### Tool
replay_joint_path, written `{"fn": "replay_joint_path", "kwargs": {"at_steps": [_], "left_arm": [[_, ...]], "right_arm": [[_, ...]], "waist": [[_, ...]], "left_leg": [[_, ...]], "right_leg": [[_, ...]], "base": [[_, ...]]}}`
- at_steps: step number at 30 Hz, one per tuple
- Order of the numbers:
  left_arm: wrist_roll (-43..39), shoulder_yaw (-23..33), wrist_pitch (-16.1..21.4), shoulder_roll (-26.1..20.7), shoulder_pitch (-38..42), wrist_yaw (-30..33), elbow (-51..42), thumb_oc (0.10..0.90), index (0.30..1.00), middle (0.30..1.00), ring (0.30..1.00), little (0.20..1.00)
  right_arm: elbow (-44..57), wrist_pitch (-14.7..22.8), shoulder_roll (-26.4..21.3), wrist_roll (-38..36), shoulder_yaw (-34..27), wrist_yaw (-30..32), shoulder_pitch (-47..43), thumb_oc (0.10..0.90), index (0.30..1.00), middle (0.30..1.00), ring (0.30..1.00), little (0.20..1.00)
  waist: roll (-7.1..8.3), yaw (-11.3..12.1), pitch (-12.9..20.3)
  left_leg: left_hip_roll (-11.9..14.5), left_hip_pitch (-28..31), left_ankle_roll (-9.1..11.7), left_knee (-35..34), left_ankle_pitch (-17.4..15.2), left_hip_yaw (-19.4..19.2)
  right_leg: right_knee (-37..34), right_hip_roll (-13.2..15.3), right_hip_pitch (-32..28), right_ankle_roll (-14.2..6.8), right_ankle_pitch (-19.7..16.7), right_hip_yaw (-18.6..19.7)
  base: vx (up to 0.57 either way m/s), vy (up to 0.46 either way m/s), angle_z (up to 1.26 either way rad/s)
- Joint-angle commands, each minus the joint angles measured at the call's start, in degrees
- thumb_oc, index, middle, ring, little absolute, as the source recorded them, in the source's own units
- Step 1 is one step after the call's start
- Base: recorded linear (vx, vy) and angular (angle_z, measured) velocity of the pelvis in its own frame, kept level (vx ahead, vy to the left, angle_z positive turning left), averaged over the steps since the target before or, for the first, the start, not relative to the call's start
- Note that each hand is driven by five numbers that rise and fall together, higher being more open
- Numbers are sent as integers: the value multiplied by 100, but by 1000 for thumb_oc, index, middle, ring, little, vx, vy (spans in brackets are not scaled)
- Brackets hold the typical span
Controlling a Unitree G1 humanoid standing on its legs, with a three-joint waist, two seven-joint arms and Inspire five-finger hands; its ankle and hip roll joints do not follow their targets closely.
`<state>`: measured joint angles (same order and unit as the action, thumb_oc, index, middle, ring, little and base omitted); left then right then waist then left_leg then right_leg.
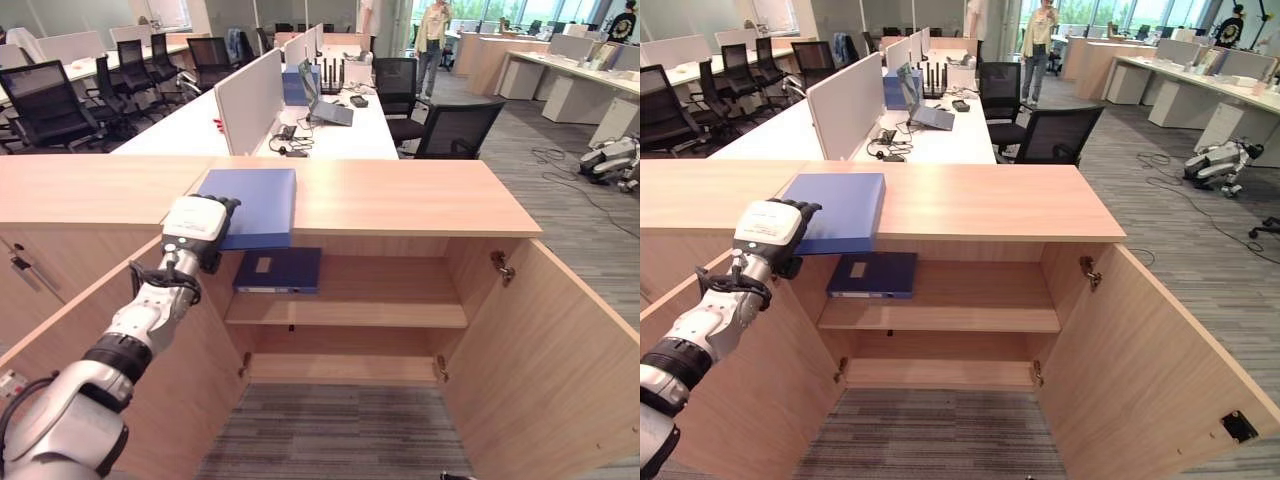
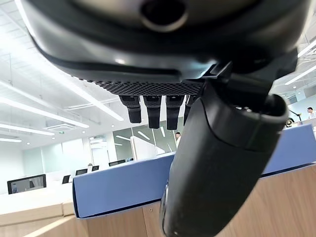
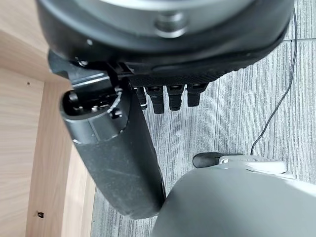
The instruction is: Put the empty folder in the office cabinet
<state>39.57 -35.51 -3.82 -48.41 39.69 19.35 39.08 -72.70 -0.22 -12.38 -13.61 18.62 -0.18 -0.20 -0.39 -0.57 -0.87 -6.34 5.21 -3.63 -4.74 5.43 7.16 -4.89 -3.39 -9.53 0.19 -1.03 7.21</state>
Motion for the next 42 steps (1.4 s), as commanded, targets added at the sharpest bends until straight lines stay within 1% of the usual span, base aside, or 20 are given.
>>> {"fn": "replay_joint_path", "kwargs": {"at_steps": [1, 9, 20, 27, 28, 29, 30, 35, 42], "left_arm": [[-64, 117, -223, -298, 1397, 501, 485, 800, 900, 900, 900, 900], [-472, -190, -179, -128, 1790, 453, 1202, 800, 900, 900, 900, 900], [-915, -214, -92, 125, 1716, 202, 1648, 800, 900, 900, 900, 900], [-948, -300, -42, 262, 1676, 65, 1745, 800, 900, 900, 900, 900], [-964, -311, -32, 288, 1679, 62, 1775, 711, 766, 766, 766, 766], [-995, -302, -33, 329, 1671, 63, 1837, 584, 575, 575, 575, 575], [-1078, -314, -13, 426, 1700, 70, 1960, 400, 300, 300, 300, 300], [-1202, -321, 33, 545, 1652, 62, 1989, 400, 300, 300, 300, 300], [-1435, -216, 54, 701, 1542, 58, 2312, 400, 300, 300, 300, 300]], "right_arm": [[-148, 81, -179, 2, 246, 6, 97, 800, 900, 900, 900, 900], [-208, 82, -183, -39, 309, 1, 68, 800, 900, 900, 900, 900], [-268, 51, -214, -51, 276, 7, 27, 800, 900, 900, 900, 900], [-313, 25, -208, -53, 260, -15, 26, 800, 900, 900, 900, 900], [-316, 26, -210, -52, 262, -14, 27, 800, 900, 900, 900, 900], [-316, 25, -214, -45, 267, -1, 27, 800, 900, 900, 900, 900], [-317, 19, -222, -46, 261, 4, 31, 800, 900, 900, 900, 900], [-325, 19, -232, -73, 244, 22, 34, 800, 900, 900, 900, 900], [-359, 15, -241, -63, 230, 36, 76, 800, 900, 900, 900, 900]], "waist": [[-183, -23, 362], [-203, -87, 376], [-241, -133, 380], [-259, -153, 380], [-260, -154, 382], [-257, -161, 383], [-254, -182, 378], [-268, -214, 365], [-291, -270, 375]], "left_leg": [[-166, 269, -15, -26, -878, 156], [-159, 292, -14, -26, -899, 82], [-152, 318, -15, -26, -922, -16], [-154, 330, -17, -26, -924, -42], [-153, 329, -17, -26, -925, -44], [-153, 333, -17, -26, -926, -45], [-156, 333, -18, -26, -927, -52], [-161, 336, -22, -26, -928, -88], [-151, 323, -23, -26, -931, -178]], "right_leg": [[-11, -59, 50, -429, 192, -299], [-11, -63, 66, -447, 181, -255], [-11, -63, 69, -464, 174, -192], [-11, -51, 66, -470, 171, -189], [-11, -52, 65, -470, 173, -185], [-11, -52, 67, -472, 171, -184], [-11, -50, 72, -472, 168, -173], [-11, -48, 76, -475, 158, -145], [-11, -60, 114, -484, 132, -89]], "base": [[0, 5, -4], [1, 1, -1], [1, 2, -1], [-1, 7, -4], [0, 0, 0], [0, 0, 0], [0, 0, 0], [-1, 3, -2], [-3, 5, -8]]}}
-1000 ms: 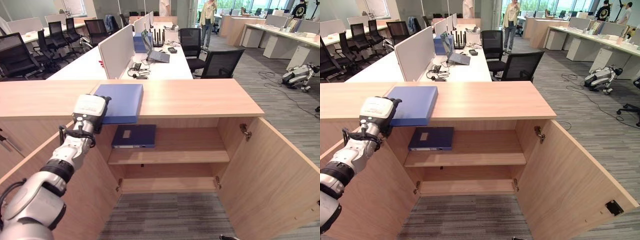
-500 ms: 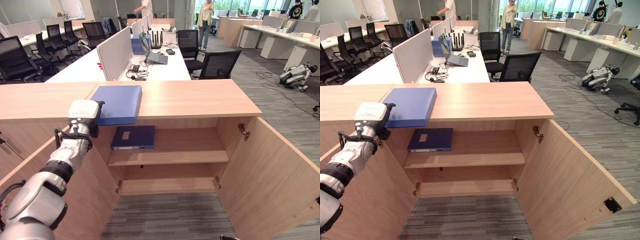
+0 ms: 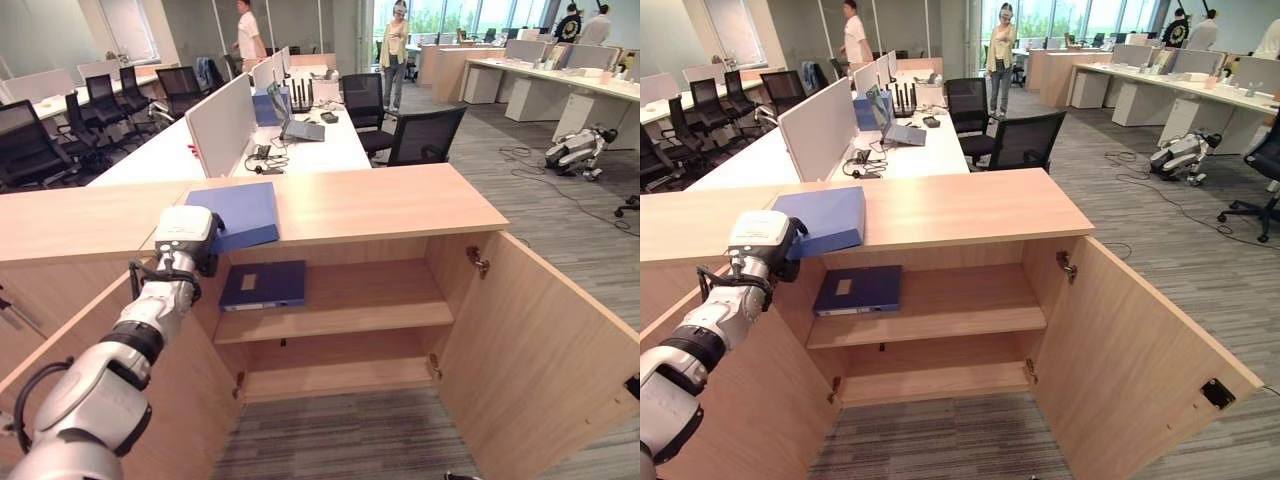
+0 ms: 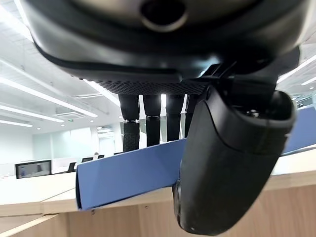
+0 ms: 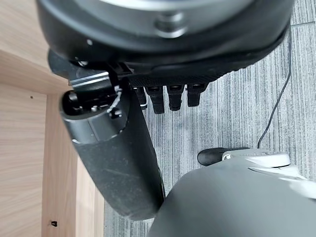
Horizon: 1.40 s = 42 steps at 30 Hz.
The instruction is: Put the empty folder in the office cabinet
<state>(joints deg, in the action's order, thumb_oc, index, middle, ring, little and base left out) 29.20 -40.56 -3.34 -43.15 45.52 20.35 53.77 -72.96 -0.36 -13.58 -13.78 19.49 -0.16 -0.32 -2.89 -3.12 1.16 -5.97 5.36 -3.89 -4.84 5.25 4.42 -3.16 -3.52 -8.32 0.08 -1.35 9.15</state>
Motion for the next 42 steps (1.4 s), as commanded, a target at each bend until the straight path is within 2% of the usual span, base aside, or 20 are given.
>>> {"fn": "replay_joint_path", "kwargs": {"at_steps": [1, 11, 15, 17, 18, 22, 23, 24, 28, 29, 30, 31, 32, 34, 35, 36, 37, 38, 40, 42], "left_arm": [[-400, 293, 2, 185, 949, -38, 885, 400, 300, 300, 300, 300], [-393, 383, -30, 274, 832, 9, 1136, 400, 300, 300, 300, 300], [-419, 443, 5, 282, 802, 148, 866, 400, 300, 300, 300, 300], [-113, 655, 156, 258, 341, 281, -945, 400, 300, 300, 300, 300], [-101, 681, 141, 246, 308, 264, -985, 400, 300, 300, 300, 300], [342, 1212, 388, 566, -661, 393, -2979, 400, 300, 300, 300, 300], [429, 1275, 448, 719, -864, 426, -3305, 400, 300, 300, 300, 300], [611, 1472, 640, 965, -1339, 589, -4094, 400, 300, 300, 300, 300], [975, 1435, 749, 1123, -1841, 765, -4799, 400, 300, 300, 300, 300], [1026, 1271, 1035, 1010, -2005, 567, -5389, 400, 300, 300, 300, 300], [1023, 1283, 1032, 998, -2023, 546, -5419, 400, 300, 300, 300, 300], [766, 1195, 1356, 816, -2227, 201, -6049, 400, 300, 300, 300, 300], [749, 1223, 1348, 795, -2257, 166, -6097, 400, 300, 300, 300, 300], [180, 1322, 1578, 677, -2558, -171, -6665, 400, 300, 300, 300, 300], [-363, 1394, 1649, 673, -2757, -475, -6969, 400, 300, 300, 300, 300], [-1245, 1508, 1653, 717, -3003, -940, -7302, 400, 300, 300, 300, 300], [-2613, 1760, 1763, 816, -3391, -1256, -7725, 400, 300, 300, 300, 300], [-2633, 1787, 1750, 806, -3415, -1276, -7753, 400, 300, 300, 300, 300], [-3458, 2006, 1752, 809, -3673, -1425, -7929, 400, 300, 300, 300, 300], [-3834, 2182, 1733, 838, -3902, -1456, -7948, 400, 300, 300, 300, 300]], "right_arm": [[-335, 29, -123, -47, 145, 39, 91, 800, 900, 900, 900, 900], [-367, 40, -127, -68, 110, 69, 117, 800, 900, 900, 900, 900], [-373, 52, -118, -47, 105, 80, 128, 800, 900, 900, 900, 900], [-343, 68, -41, -3, 33, 116, 186, 800, 900, 900, 900, 900], [-343, 69, -46, -2, 40, 116, 192, 800, 900, 900, 900, 900], [-357, 116, 119, -28, -80, 192, 243, 800, 900, 900, 900, 900], [-363, 129, 164, -55, -120, 231, 225, 800, 900, 900, 900, 900], [-345, 190, 276, -143, -178, 307, 217, 800, 900, 900, 900, 900], [-286, 278, 393, -268, -141, 441, 171, 800, 900, 900, 900, 900], [-282, 317, 429, -330, -156, 512, 111, 800, 900, 900, 900, 900], [-285, 319, 435, -330, -154, 512, 112, 800, 900, 900, 900, 900], [-306, 331, 441, -354, -187, 541, 61, 800, 900, 900, 900, 900], [-309, 332, 446, -353, -178, 541, 63, 800, 900, 900, 900, 900], [-324, 330, 464, -347, -208, 571, 27, 800, 900, 900, 900, 900], [-325, 317, 460, -334, -225, 576, -2, 800, 900, 900, 900, 900], [-331, 289, 439, -321, -215, 558, -15, 800, 900, 900, 900, 900], [-356, 235, 443, -295, -210, 503, -32, 800, 900, 900, 900, 900], [-356, 235, 442, -295, -199, 502, -30, 800, 900, 900, 900, 900], [-348, 188, 471, -252, -136, 401, -26, 800, 900, 900, 900, 900], [-332, 136, 495, -212, -101, 296, -28, 800, 900, 900, 900, 900]], "waist": [[-39, -19, 178], [-32, -44, 177], [-20, -39, 169], [43, 49, 120], [39, 40, 124], [128, 171, 77], [148, 210, 58], [176, 271, 16], [220, 341, -32], [228, 398, -63], [234, 395, -61], [230, 447, -87], [234, 438, -83], [230, 493, -99], [229, 516, -107], [215, 519, -112], [198, 556, -133], [198, 544, -131], [189, 571, -145], [193, 613, -173]], "left_leg": [[-183, 301, 5, -16, -912, 83], [-179, 287, 4, -16, -928, -9], [-176, 278, 3, -16, -926, -17], [-193, 275, -14, -16, -935, 81], [-194, 278, -14, -16, -935, 83], [-228, 248, -33, -16, -895, 215], [-237, 245, -44, -16, -891, 256], [-260, 247, -61, -16, -886, 330], [-275, 254, -83, -16, -880, 423], [-278, 252, -100, -16, -875, 473], [-279, 253, -100, -16, -875, 475], [-283, 246, -112, -16, -868, 515], [-284, 246, -112, -16, -867, 516], [-287, 238, -122, -16, -855, 555], [-295, 217, -120, -16, -823, 564], [-295, 231, -129, -16, -841, 585], [-292, 232, -132, -16, -832, 604], [-292, 233, -132, -16, -833, 606], [-292, 246, -127, -16, -838, 615], [-294, 250, -121, -16, -836, 641]], "right_leg": [[-184, -50, 4, -470, 165, -274], [-184, -58, 28, -479, 146, -219], [-184, -51, 37, -476, 149, -216], [-184, -30, 29, -468, 159, -269], [-184, -29, 25, -467, 161, -272], [-184, -3, 36, -426, 140, -353], [-184, 5, 33, -417, 138, -367], [-184, 8, 27, -399, 139, -407], [-184, 20, 16, -388, 131, -444], [-184, 22, 18, -379, 126, -469], [-184, 23, 17, -379, 127, -471], [-184, 32, 19, -375, 118, -495], [-184, 33, 18, -375, 119, -496], [-184, 42, 18, -374, 116, -534], [-184, 49, 37, -376, 89, -552], [-184, 51, 23, -373, 108, -575], [-184, 62, 22, -378, 103, -619], [-184, 61, 20, -378, 103, -620], [-184, 68, 6, -380, 112, -649], [-184, 80, -4, -382, 114, -679]], "base": [[-2, -2, -5], [-3, -1, -7], [0, 0, 0], [0, 0, 0], [0, 4, 6], [-11, 0, 10], [12, 3, 17], [10, 2, 15], [10, -6, 13], [-3, -9, 16], [2, -9, 18], [2, -2, 11], [2, -6, 10], [-9, -6, 5], [-3, -3, 4], [-8, 0, 8], [10, 1, 10], [0, 7, 12], [5, 7, 20], [1, 1, 13]]}}
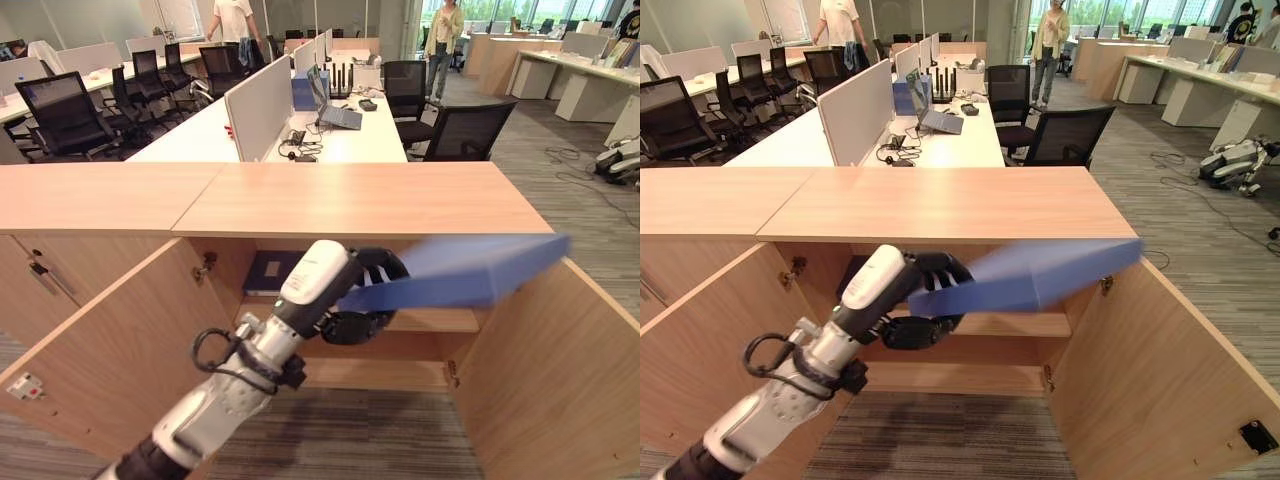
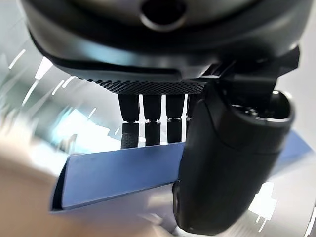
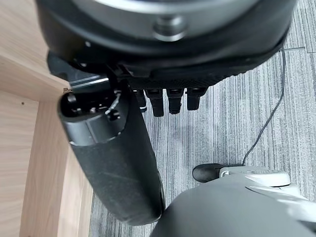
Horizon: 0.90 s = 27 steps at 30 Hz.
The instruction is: Put the empty folder in the office cabinet
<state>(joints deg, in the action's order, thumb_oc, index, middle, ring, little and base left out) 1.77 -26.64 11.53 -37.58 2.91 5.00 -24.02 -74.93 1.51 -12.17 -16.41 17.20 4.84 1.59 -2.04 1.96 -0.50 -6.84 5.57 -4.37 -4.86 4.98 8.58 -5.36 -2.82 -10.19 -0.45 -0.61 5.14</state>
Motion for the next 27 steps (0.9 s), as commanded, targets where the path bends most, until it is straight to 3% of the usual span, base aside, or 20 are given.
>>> {"fn": "replay_joint_path", "kwargs": {"at_steps": [1, 12, 16, 18, 22, 26, 27], "left_arm": [[-1093, 797, 243, 280, 352, 77, -175, 400, 300, 300, 300, 300], [-873, 1185, 32, 43, -615, -188, -72, 400, 300, 300, 300, 300], [-322, 1179, -16, -252, -799, -336, 42, 400, 300, 300, 300, 300], [173, 1035, -142, -587, -1009, -758, 314, 400, 300, 300, 300, 300], [518, 1117, -150, -785, -1408, -1055, 657, 400, 300, 300, 300, 300], [-262, 1154, -190, -578, -1696, -1276, 728, 400, 300, 300, 300, 300], [-276, 1163, -196, -573, -1708, -1286, 716, 400, 300, 300, 300, 300]], "right_arm": [[-135, -51, 353, 51, 133, -205, -218, 800, 900, 900, 900, 900], [9, -59, 338, 176, 165, -326, -270, 800, 900, 900, 900, 900], [122, -33, 307, 308, 247, -328, -280, 800, 900, 900, 900, 900], [423, -12, 193, 757, 461, -258, -321, 800, 900, 900, 900, 900], [2191, 40, -229, 1630, 926, -195, -266, 800, 900, 900, 900, 900], [4352, 117, -1062, 2420, 1038, -304, -140, 800, 900, 900, 900, 900], [4386, 99, -1080, 2425, 1036, -313, -121, 800, 900, 900, 900, 900]], "waist": [[108, 100, -6], [156, 268, -118], [151, 278, -115], [141, 267, -109], [137, 220, -114], [127, 155, -106], [116, 152, -103]], "left_leg": [[-207, 231, -73, -14, -809, 226], [-215, 229, -75, -14, -806, 355], [-215, 236, -78, -14, -813, 347], [-196, 234, -82, -14, -818, 316], [-176, 234, -76, -14, -831, 250], [-162, 239, -90, -14, -849, 212], [-160, 241, -91, -14, -850, 212]], "right_leg": [[36, 11, 181, -329, 41, -279], [36, 22, 175, -332, 70, -377], [36, 10, 177, -334, 73, -375], [36, 3, 174, -332, 85, -366], [36, -8, 193, -320, 102, -332], [36, 2, 204, -319, 116, -321], [36, 0, 202, -320, 116, -321]], "base": [[5, 1, 5], [1, -4, 6], [0, 0, 0], [8, -4, -2], [1, -2, -6], [0, 2, -8], [1, 9, -13]]}}
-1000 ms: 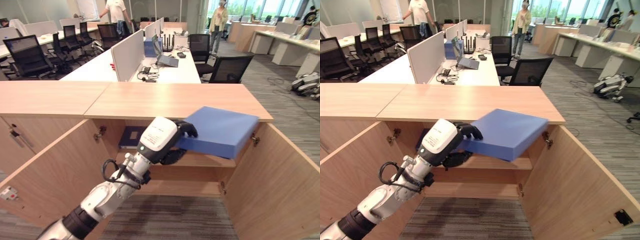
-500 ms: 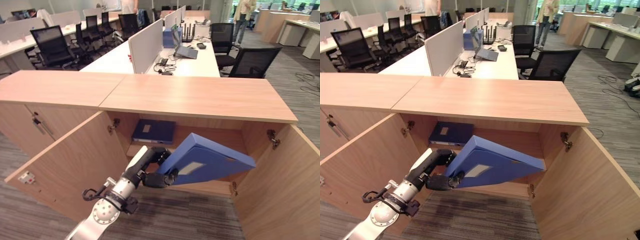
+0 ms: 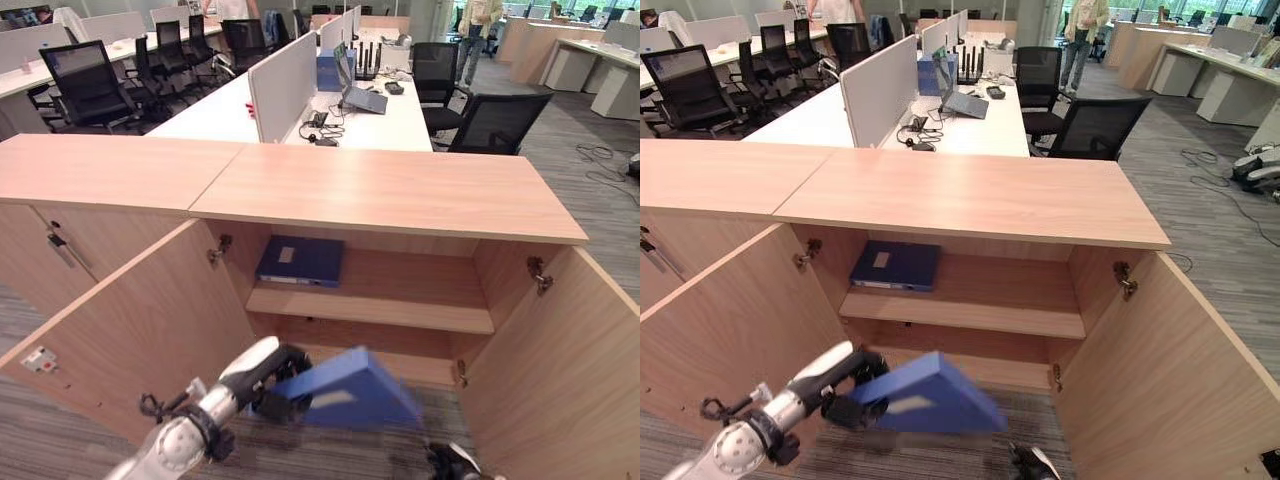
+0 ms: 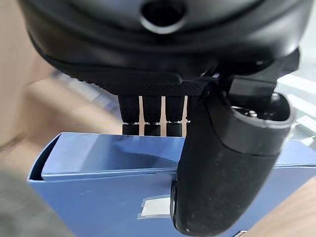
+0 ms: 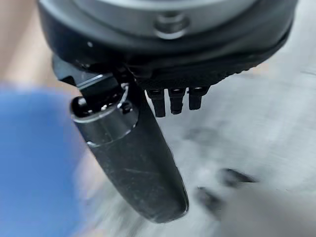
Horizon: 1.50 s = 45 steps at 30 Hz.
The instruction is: Put the empty folder in the office cabinet
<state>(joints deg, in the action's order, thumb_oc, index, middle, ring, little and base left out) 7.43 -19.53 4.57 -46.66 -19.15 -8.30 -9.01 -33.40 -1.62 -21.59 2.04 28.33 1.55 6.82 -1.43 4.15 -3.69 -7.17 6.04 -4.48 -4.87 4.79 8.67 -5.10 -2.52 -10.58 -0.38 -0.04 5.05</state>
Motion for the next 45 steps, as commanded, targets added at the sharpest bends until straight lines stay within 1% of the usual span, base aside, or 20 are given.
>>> {"fn": "replay_joint_path", "kwargs": {"at_steps": [1, 3, 5, 6, 11, 13, 17, 19, 20, 21, 22, 26, 28, 29, 33, 37, 39, 40, 44, 45], "left_arm": [[-1827, 459, 396, 460, 343, -135, -850, 400, 300, 300, 300, 300], [-2129, 460, 361, 438, 299, -187, -980, 400, 300, 300, 300, 300], [-2141, 494, 364, 379, 303, -189, -1082, 400, 300, 300, 300, 300], [-1914, 571, 410, 329, 302, -128, -1092, 400, 300, 300, 300, 300], [-1861, 702, 433, 325, 212, -127, -1028, 400, 300, 300, 300, 300], [-1765, 889, 497, 298, 114, -185, -961, 400, 300, 300, 300, 300], [-1588, 873, 600, 275, 261, -138, -941, 400, 300, 300, 300, 300], [-1743, 721, 636, 254, 501, -185, -1007, 400, 300, 300, 300, 300], [-1747, 721, 636, 252, 509, -186, -1003, 400, 300, 300, 300, 300], [-1747, 720, 636, 252, 510, -186, -1002, 400, 300, 300, 300, 300], [-2003, 574, 642, 180, 707, -314, -1083, 400, 300, 300, 300, 300], [-2677, 303, 635, 135, 1025, -547, -1204, 400, 300, 300, 300, 300], [-2957, 172, 603, 167, 1194, -592, -1195, 400, 300, 300, 300, 300], [-3177, 87, 543, 204, 1310, -622, -1196, 400, 300, 300, 300, 300], [-3279, 45, 536, 228, 1359, -620, -1200, 400, 300, 300, 300, 300], [-3384, -88, 520, 279, 1453, -671, -1161, 400, 300, 300, 300, 300], [-3380, -103, 520, 289, 1490, -677, -1157, 400, 300, 300, 300, 300], [-3409, -137, 530, 312, 1511, -681, -1127, 400, 300, 300, 300, 300], [-3384, -195, 528, 390, 1549, -666, -1021, 400, 300, 300, 300, 300], [-3365, -201, 524, 425, 1527, -635, -956, 571, 556, 556, 556, 556]], "right_arm": [[835, 469, -411, 966, -31, 1, -713, 800, 900, 900, 900, 900], [1183, 526, -538, 1152, 5, -37, -798, 800, 900, 900, 900, 900], [1462, 572, -628, 1261, 28, -67, -863, 800, 900, 900, 900, 900], [1828, 624, -754, 1278, -2, -167, -853, 800, 900, 900, 900, 900], [2230, 684, -913, 1194, -11, -382, -728, 800, 900, 900, 900, 900], [2765, 820, -1137, 893, 148, -883, -683, 800, 900, 900, 900, 900], [2793, 869, -1125, 603, 306, -1045, -780, 800, 900, 900, 900, 900], [2684, 847, -1003, 166, 507, -1200, -982, 800, 900, 900, 900, 900], [2677, 848, -1002, 161, 506, -1202, -991, 800, 900, 900, 900, 900], [2676, 849, -1001, 160, 506, -1202, -993, 761, 841, 841, 841, 841], [2625, 788, -937, -213, 667, -1417, -1114, 400, 300, 300, 300, 300], [2434, 700, -763, -1108, 817, -1652, -1175, 400, 300, 300, 300, 300], [2162, 639, -525, -1669, 817, -1659, -1151, 400, 300, 300, 300, 300], [1966, 547, -276, -2280, 847, -1678, -1095, 400, 300, 300, 300, 300], [1883, 486, -113, -2611, 939, -1758, -1061, 400, 300, 300, 300, 300], [1653, 364, 199, -3520, 1126, -1901, -971, 400, 300, 300, 300, 300], [1632, 353, 251, -3660, 1158, -1931, -948, 400, 300, 300, 300, 300], [1606, 307, 337, -3975, 1218, -1993, -892, 400, 300, 300, 300, 300], [1506, 251, 483, -4598, 1247, -2011, -730, 400, 300, 300, 300, 300], [1445, 244, 539, -4752, 1225, -1999, -682, 400, 300, 300, 300, 300]], "waist": [[35, -96, 222], [40, -94, 234], [45, -87, 248], [63, -70, 263], [76, -58, 273], [108, -16, 294], [122, 14, 313], [132, 26, 317], [134, 27, 314], [134, 27, 313], [139, 36, 333], [146, 42, 373], [147, 43, 378], [151, 43, 383], [159, 50, 381], [173, 58, 376], [175, 59, 365], [182, 66, 365], [191, 68, 355], [195, 71, 359]], "left_leg": [[-119, 203, -88, -13, -844, 183], [-112, 210, -91, -13, -854, 173], [-105, 219, -92, -13, -864, 169], [-100, 226, -83, -13, -876, 168], [-92, 229, -70, -13, -876, 183], [-88, 226, -44, -13, -870, 191], [-84, 231, -29, -13, -866, 204], [-79, 227, -18, -13, -852, 212], [-79, 225, -18, -13, -852, 212], [-79, 225, -18, -13, -852, 212], [-80, 220, -6, -13, -841, 217], [-79, 222, 13, -13, -830, 223], [-76, 217, 22, -13, -824, 220], [-72, 220, 29, -13, -823, 220], [-71, 218, 30, -13, -821, 222], [-67, 215, 40, -13, -823, 211], [-67, 221, 41, -13, -824, 213], [-65, 249, 36, -13, -870, 217], [-67, 261, 43, -13, -879, 215], [-66, 263, 43, -13, -882, 215]], "right_leg": [[10, -20, 239, -328, 61, -302], [10, -19, 227, -329, 69, -304], [10, -22, 214, -328, 79, -294], [10, -18, 200, -323, 97, -302], [10, -9, 200, -320, 109, -320], [10, -9, 206, -316, 121, -343], [10, -5, 200, -311, 133, -364], [10, -5, 206, -309, 131, -367], [10, -5, 208, -309, 131, -367], [10, -5, 208, -309, 131, -367], [10, -7, 211, -311, 130, -368], [10, 4, 208, -315, 124, -378], [10, 5, 206, -313, 122, -376], [10, 7, 210, -312, 115, -374], [10, 9, 211, -310, 111, -371], [10, 6, 217, -306, 108, -360], [10, 6, 210, -305, 109, -356], [10, 2, 179, -303, 150, -356], [10, 7, 159, -305, 159, -372], [10, 7, 159, -304, 158, -370]], "base": [[0, 4, -11], [2, 0, -3], [8, -7, -2], [15, -18, -5], [1, -3, -1], [0, 0, 0], [0, 0, 0], [0, 0, 0], [0, 0, 0], [0, 0, 0], [0, 0, 0], [0, 0, 0], [0, 0, 0], [0, 0, 0], [0, 0, 0], [0, 0, 0], [0, 0, 0], [0, 0, 0], [0, 0, 0], [0, 0, 0]]}}
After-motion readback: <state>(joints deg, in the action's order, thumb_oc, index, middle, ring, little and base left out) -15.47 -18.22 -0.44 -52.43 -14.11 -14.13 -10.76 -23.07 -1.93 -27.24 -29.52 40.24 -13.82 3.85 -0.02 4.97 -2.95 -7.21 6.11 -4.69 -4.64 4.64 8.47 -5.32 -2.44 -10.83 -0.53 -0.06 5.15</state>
